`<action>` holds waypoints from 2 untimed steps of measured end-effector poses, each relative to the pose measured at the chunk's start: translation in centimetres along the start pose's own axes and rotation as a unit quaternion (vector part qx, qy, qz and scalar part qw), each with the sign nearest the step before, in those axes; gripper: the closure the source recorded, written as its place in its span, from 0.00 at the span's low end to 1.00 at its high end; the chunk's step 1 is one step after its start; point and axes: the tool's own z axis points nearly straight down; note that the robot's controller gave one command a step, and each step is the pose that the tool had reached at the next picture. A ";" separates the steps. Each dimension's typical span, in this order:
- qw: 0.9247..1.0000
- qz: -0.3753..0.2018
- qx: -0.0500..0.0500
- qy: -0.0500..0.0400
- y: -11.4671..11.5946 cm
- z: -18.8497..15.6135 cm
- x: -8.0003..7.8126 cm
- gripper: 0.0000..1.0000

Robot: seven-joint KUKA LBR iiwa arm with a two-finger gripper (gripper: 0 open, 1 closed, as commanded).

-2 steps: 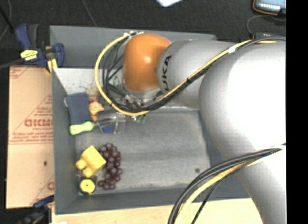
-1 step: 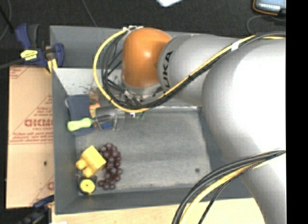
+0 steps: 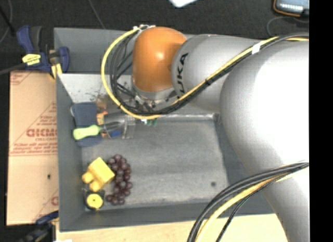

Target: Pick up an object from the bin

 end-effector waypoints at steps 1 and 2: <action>1.000 -0.003 0.000 0.000 0.0 0.0 -0.1 1.00; 1.000 -0.014 0.001 0.001 0.3 -3.8 -0.3 1.00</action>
Offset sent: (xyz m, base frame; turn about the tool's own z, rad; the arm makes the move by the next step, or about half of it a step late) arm 0.0039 0.0060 0.0592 -0.0412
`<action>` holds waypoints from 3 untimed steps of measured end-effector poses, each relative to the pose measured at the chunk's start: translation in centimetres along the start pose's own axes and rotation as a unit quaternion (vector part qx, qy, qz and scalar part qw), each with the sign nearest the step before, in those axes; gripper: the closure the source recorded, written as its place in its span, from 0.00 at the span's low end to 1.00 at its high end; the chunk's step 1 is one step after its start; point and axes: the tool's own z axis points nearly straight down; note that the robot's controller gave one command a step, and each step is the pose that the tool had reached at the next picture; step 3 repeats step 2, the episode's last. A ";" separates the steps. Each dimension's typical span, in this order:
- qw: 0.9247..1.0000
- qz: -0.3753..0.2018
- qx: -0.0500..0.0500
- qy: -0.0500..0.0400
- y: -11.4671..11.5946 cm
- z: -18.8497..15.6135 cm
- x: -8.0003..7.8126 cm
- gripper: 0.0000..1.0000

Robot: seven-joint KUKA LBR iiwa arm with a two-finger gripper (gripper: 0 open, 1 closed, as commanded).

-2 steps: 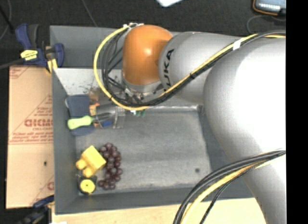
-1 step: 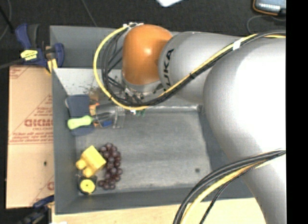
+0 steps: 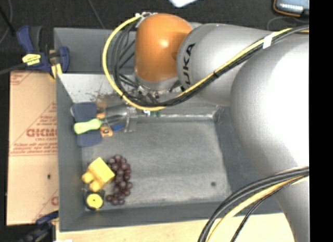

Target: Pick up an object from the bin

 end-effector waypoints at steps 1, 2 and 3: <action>1.000 0.015 -0.002 -0.006 -0.2 -2.6 0.2 1.00; 1.000 0.001 0.000 -0.001 0.0 -5.6 0.9 1.00; 1.000 0.001 0.000 -0.001 0.0 -5.6 0.9 1.00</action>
Offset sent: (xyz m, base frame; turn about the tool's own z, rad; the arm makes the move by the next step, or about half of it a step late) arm -0.0131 0.0033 0.0746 -0.0148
